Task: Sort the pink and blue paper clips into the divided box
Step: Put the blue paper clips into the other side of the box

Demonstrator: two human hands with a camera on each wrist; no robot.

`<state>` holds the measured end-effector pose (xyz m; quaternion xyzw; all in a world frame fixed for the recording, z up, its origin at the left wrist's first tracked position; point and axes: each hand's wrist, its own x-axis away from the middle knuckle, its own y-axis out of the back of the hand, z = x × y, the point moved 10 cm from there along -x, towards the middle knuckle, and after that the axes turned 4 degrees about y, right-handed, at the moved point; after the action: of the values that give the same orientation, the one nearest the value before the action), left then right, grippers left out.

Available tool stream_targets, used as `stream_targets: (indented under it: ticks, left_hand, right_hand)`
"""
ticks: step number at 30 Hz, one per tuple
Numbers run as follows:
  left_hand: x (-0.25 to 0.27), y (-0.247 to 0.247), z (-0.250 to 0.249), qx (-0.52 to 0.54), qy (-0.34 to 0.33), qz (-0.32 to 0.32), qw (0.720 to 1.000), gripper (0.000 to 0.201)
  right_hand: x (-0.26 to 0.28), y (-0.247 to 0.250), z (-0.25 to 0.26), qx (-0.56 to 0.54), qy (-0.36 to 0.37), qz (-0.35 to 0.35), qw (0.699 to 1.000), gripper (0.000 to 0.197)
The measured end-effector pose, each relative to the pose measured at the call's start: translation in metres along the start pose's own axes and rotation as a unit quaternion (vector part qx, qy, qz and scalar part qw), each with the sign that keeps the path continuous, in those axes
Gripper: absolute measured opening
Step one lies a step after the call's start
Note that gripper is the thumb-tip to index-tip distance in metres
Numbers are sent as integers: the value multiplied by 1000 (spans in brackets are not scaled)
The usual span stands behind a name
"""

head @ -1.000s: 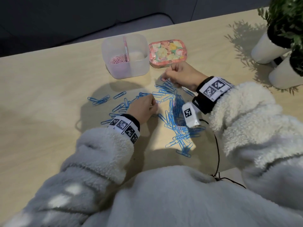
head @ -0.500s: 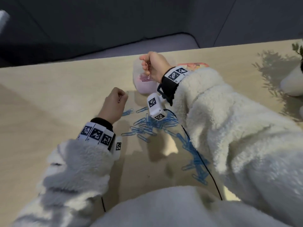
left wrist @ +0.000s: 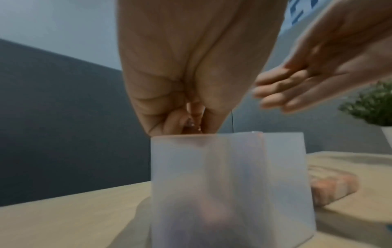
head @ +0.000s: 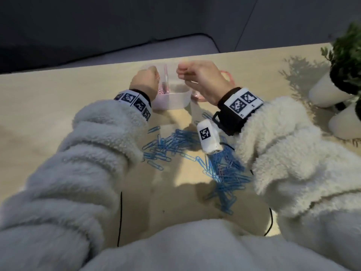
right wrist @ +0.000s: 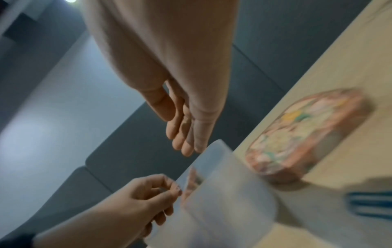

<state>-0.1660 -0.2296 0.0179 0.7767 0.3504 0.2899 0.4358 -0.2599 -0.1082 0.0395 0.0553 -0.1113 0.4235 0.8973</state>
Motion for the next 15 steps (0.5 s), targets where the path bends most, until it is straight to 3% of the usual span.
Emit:
stream_targets:
  ticks: [5, 8, 10, 12, 15]
  left_hand:
    - [5, -13, -7, -60, -32, 34, 997, 35]
    - [32, 1, -25, -68, -143, -74, 985, 32]
    - [59, -9, -33, -73, -212, -102, 969, 28]
    - [84, -38, -32, -71, -250, -53, 964, 24]
    - [119, -93, -20, -88, -244, 97, 961, 21]
  right_hand:
    - [40, 74, -46, 26, -15, -31, 999, 32]
    - [58, 114, -81, 118, -21, -69, 990, 34]
    - [71, 136, -100, 199, -20, -91, 975, 33]
    - [79, 146, -115, 292, -17, -101, 951, 24]
    - [90, 138, -129, 380, -29, -91, 920, 10]
